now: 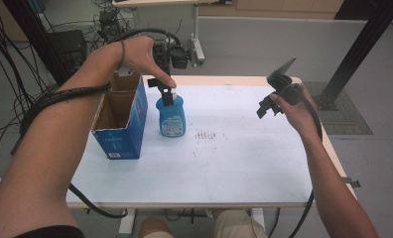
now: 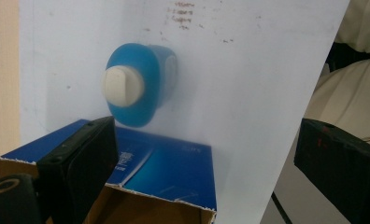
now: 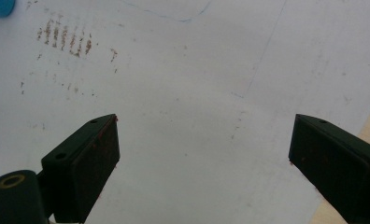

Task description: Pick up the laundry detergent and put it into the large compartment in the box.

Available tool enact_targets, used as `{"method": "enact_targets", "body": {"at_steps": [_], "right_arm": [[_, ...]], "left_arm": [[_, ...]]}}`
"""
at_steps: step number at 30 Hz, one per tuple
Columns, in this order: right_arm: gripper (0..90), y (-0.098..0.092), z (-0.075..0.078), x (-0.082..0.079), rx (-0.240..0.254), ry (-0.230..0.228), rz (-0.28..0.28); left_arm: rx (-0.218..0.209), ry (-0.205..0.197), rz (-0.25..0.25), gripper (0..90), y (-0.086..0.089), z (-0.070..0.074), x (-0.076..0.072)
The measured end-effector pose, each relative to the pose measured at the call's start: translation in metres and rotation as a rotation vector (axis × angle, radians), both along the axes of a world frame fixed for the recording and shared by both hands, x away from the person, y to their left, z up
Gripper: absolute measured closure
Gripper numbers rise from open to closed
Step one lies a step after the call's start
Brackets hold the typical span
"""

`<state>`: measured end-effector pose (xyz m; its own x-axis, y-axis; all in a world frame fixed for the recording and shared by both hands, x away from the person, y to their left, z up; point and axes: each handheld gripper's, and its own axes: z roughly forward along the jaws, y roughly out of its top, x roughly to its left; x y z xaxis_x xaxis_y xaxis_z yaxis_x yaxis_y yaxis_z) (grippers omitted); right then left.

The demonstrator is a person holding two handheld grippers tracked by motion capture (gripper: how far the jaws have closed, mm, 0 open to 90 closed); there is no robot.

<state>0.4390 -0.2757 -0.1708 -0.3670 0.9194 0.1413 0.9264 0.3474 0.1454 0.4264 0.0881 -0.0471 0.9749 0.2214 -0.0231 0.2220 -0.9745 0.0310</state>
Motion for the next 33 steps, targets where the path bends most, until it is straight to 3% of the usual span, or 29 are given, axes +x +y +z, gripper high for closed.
{"method": "enact_targets", "body": {"at_steps": [33], "right_arm": [[8.9,0.0026,0.0099,-0.0103,-0.001,-0.023,0.007]], "left_arm": [[0.005,0.011,-0.009,7.0,-0.0015,0.0052,-0.0094]]}}
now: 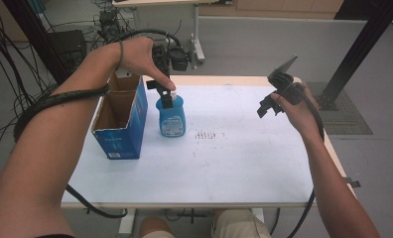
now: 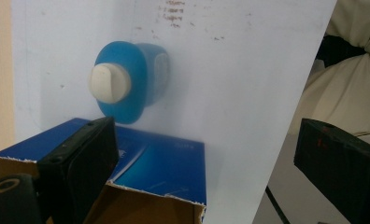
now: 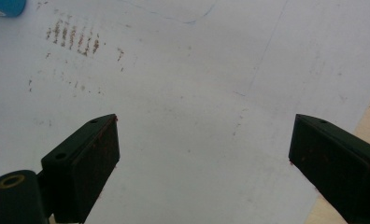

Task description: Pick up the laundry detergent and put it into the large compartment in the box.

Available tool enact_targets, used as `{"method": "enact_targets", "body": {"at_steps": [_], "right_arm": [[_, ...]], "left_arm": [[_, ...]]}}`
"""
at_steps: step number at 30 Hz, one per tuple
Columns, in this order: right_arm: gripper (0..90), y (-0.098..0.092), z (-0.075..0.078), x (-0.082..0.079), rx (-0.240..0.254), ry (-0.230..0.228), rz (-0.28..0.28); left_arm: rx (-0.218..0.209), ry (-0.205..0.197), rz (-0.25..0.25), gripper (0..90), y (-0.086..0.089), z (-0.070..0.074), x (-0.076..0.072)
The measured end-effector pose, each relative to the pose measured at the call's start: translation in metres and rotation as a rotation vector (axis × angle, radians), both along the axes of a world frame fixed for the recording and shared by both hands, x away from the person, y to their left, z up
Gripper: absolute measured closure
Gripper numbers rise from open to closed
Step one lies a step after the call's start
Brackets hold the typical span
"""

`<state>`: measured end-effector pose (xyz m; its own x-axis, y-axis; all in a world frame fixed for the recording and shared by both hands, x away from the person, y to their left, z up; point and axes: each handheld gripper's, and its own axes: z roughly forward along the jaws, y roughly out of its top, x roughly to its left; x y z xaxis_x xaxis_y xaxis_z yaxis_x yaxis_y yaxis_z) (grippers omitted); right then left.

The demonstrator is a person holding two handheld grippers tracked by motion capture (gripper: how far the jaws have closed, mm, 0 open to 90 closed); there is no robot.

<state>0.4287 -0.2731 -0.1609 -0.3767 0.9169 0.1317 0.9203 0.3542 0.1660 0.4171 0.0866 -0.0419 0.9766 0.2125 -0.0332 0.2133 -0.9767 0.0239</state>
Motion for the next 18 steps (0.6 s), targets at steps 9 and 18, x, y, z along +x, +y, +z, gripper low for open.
{"method": "enact_targets", "body": {"at_steps": [9,18], "right_arm": [[8.9,0.0039,0.0,-0.0017,-0.004,-0.002,0.011],[8.9,0.0042,0.001,-0.0046,-0.003,-0.004,0.01]], "left_arm": [[-0.012,-0.006,-0.008,7.1,0.0004,0.0017,-0.0023],[-0.007,-0.002,-0.012,7.2,0.0011,0.0028,-0.0048]]}}
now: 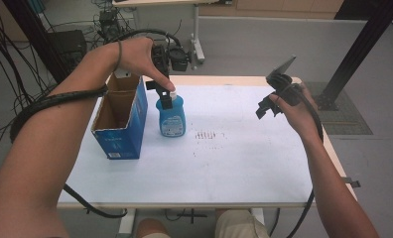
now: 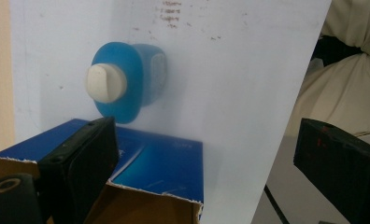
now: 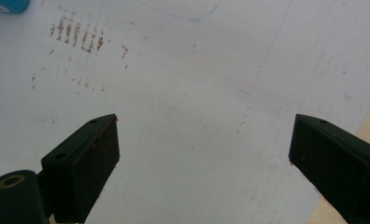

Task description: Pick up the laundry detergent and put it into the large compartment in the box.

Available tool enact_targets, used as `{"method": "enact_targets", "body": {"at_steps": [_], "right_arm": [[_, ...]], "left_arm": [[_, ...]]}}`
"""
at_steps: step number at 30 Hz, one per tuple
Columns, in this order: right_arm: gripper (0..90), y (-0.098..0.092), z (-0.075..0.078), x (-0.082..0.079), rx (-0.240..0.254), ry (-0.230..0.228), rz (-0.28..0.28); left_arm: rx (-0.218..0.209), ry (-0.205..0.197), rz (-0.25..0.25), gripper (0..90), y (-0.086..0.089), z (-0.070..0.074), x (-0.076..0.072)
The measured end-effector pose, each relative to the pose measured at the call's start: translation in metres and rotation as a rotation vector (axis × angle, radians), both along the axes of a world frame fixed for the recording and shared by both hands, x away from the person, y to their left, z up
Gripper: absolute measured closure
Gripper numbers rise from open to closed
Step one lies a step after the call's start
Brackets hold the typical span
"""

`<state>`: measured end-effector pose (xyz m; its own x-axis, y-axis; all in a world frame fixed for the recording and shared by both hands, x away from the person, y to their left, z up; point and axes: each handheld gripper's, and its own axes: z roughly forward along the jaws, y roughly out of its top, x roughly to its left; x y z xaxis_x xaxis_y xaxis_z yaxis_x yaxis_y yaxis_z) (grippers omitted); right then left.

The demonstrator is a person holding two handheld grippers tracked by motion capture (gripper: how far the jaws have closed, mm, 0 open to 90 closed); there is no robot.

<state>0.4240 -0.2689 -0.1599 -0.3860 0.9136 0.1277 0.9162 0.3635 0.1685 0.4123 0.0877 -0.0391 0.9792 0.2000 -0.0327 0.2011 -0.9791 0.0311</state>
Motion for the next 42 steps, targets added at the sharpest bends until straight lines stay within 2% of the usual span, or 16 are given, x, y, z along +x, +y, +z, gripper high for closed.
{"method": "enact_targets", "body": {"at_steps": [8,19,25,38,42], "right_arm": [[8.9,0.0,0.001,-0.003,-0.003,-0.003,0.0],[8.9,0.003,0.001,-0.004,-0.003,-0.003,0.009],[8.9,0.006,0.0,-0.004,-0.007,-0.002,0.011],[8.8,0.01,0.0,-0.002,-0.012,0.001,0.007],[8.8,0.01,-0.002,-0.001,-0.015,0.007,0.005]], "left_arm": [[-0.001,0.005,-0.002,7.2,0.0,0.001,-0.002],[0.002,-0.015,0.001,7.0,-0.001,0.004,0.0],[0.001,-0.023,0.011,7.0,-0.001,0.002,0.01],[0.003,-0.024,0.035,6.9,0.002,-0.006,0.042],[0.015,-0.035,0.036,6.9,-0.001,-0.009,0.051]]}}
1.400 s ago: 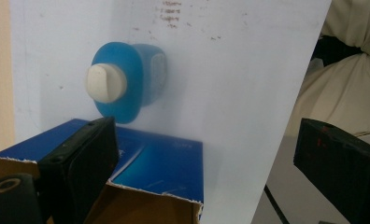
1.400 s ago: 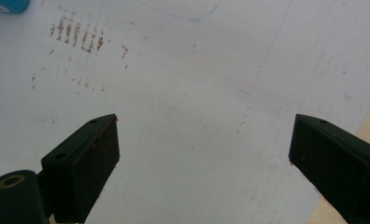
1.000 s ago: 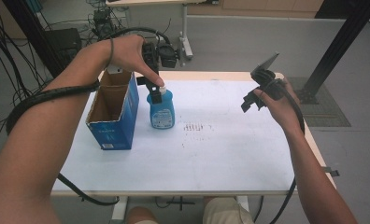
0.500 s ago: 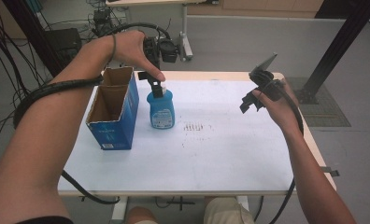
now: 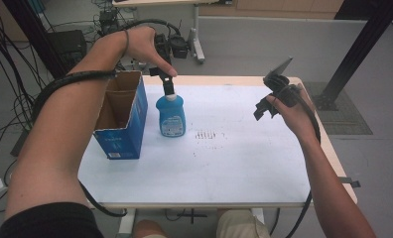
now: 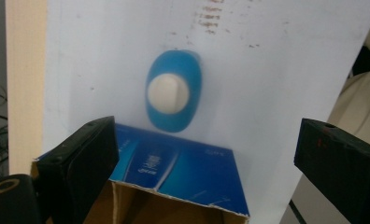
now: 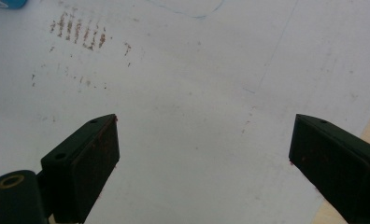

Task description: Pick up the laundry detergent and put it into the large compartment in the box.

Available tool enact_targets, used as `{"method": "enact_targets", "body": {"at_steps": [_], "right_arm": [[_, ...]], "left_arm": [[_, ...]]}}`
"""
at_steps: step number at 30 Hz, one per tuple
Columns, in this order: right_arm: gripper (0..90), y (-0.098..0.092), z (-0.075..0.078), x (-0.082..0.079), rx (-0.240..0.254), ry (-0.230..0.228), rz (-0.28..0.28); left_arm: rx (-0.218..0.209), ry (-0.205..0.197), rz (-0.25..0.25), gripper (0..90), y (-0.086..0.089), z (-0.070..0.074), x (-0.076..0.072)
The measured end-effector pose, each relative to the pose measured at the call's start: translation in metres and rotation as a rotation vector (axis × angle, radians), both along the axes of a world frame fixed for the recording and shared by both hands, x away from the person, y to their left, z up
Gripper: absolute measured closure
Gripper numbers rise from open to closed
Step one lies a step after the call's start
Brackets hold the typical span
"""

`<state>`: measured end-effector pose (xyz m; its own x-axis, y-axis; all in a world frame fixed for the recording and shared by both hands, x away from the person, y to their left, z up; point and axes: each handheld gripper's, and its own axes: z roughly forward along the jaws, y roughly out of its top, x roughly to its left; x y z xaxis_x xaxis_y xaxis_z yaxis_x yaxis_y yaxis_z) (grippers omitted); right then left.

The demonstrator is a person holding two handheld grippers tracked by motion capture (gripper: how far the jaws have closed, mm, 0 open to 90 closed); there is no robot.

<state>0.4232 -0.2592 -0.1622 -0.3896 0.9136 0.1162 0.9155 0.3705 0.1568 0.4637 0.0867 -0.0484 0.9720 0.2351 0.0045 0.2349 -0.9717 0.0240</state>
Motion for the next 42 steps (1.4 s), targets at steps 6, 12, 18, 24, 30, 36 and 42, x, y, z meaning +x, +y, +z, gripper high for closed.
{"method": "enact_targets", "body": {"at_steps": [6,12,18,24,30,36,42], "right_arm": [[8.8,0.0,0.0,0.001,-0.003,0.005,-0.002],[8.8,-0.002,-0.001,0.002,-0.011,0.006,-0.012],[8.8,-0.001,-0.003,0.004,-0.013,0.01,-0.013],[8.8,0.001,-0.003,0.005,-0.016,0.008,-0.014],[8.8,0.002,-0.003,0.004,-0.017,0.009,-0.015],[8.7,0.003,-0.003,0.003,-0.017,0.005,-0.013],[8.7,0.003,-0.004,0.004,-0.018,0.006,-0.013]], "left_arm": [[-0.002,-0.006,0.016,6.8,0.002,-0.004,0.013],[0.005,0.001,0.018,6.6,0.002,-0.01,0.022],[0.002,0.012,0.009,6.5,0.001,-0.017,0.026],[0.002,0.025,0.005,6.3,0.002,-0.027,0.027],[0.005,0.032,0.001,6.2,0.001,-0.039,0.026],[0.018,0.043,-0.007,6.2,-0.002,-0.056,0.028],[0.023,0.053,-0.013,6.1,-0.005,-0.067,0.029]]}}
